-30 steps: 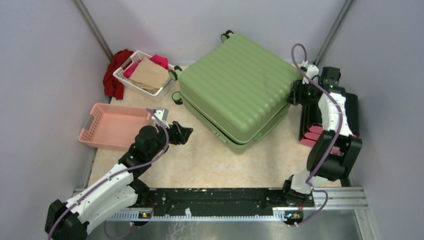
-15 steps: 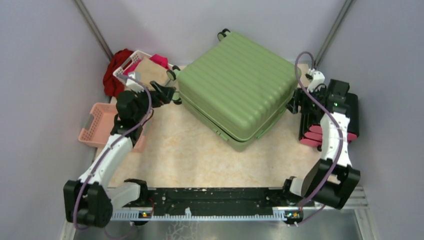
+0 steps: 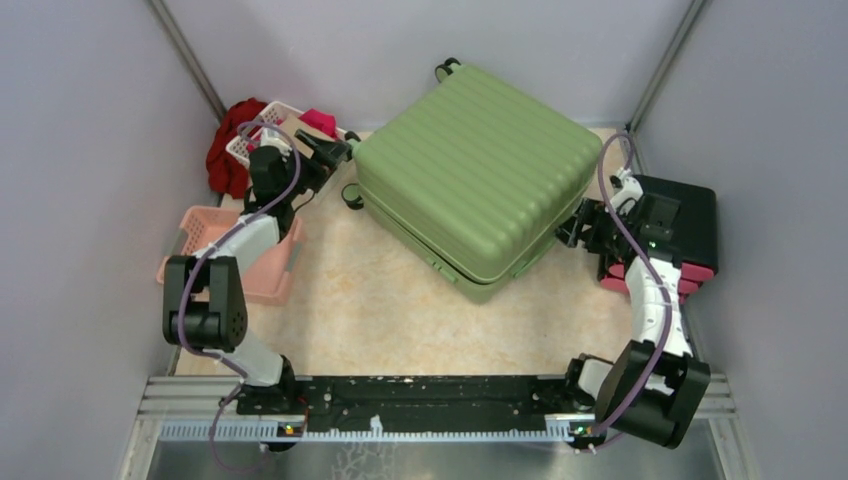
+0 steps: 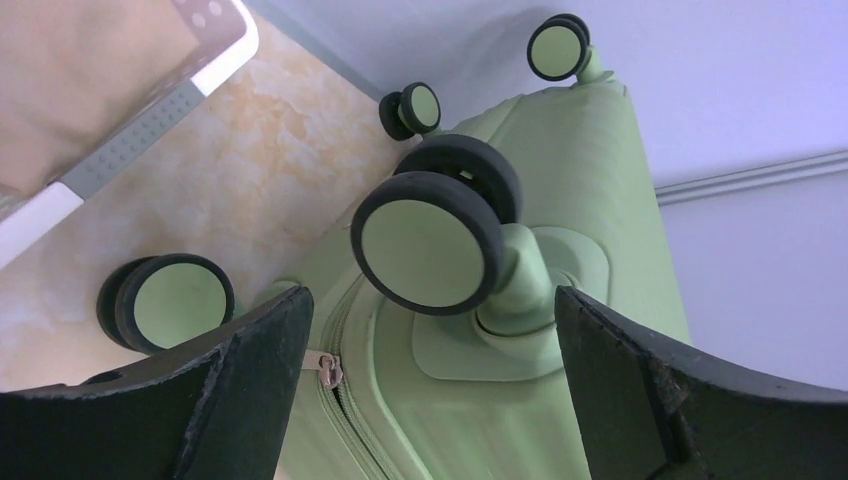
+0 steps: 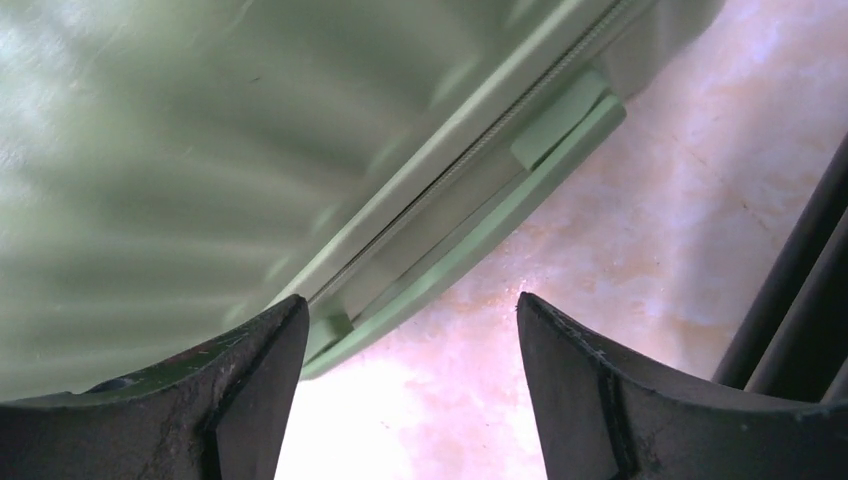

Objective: Open, take out, and arrange the luggage

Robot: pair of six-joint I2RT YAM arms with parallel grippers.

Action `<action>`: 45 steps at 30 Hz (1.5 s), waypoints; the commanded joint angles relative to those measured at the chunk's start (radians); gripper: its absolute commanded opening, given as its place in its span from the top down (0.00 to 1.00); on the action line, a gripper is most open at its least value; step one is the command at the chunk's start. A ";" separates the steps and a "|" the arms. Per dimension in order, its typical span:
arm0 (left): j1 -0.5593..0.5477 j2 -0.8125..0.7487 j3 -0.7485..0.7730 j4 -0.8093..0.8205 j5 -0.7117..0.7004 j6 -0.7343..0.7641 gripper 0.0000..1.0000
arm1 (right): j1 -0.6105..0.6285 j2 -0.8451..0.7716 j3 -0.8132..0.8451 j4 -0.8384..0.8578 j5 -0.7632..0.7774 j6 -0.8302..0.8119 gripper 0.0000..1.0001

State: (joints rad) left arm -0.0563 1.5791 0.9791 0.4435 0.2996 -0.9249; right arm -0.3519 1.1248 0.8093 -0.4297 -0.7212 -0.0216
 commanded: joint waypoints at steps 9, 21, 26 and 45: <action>0.009 0.121 0.054 0.193 0.057 -0.183 0.13 | 0.006 0.115 -0.030 0.103 0.109 0.359 0.45; 0.009 0.176 0.044 0.267 0.123 -0.245 0.45 | 0.111 0.232 -0.013 0.138 0.210 0.353 0.56; 0.009 0.163 0.024 0.285 0.157 -0.240 0.74 | 0.132 0.257 0.017 0.119 0.221 0.334 0.76; -0.004 -0.176 -0.375 0.354 0.118 -0.239 0.99 | 0.133 0.363 0.241 0.163 0.392 0.241 1.00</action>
State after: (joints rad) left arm -0.0490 1.4952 0.6926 0.7643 0.3969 -1.1584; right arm -0.2207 1.4437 0.9337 -0.4160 -0.3813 0.2962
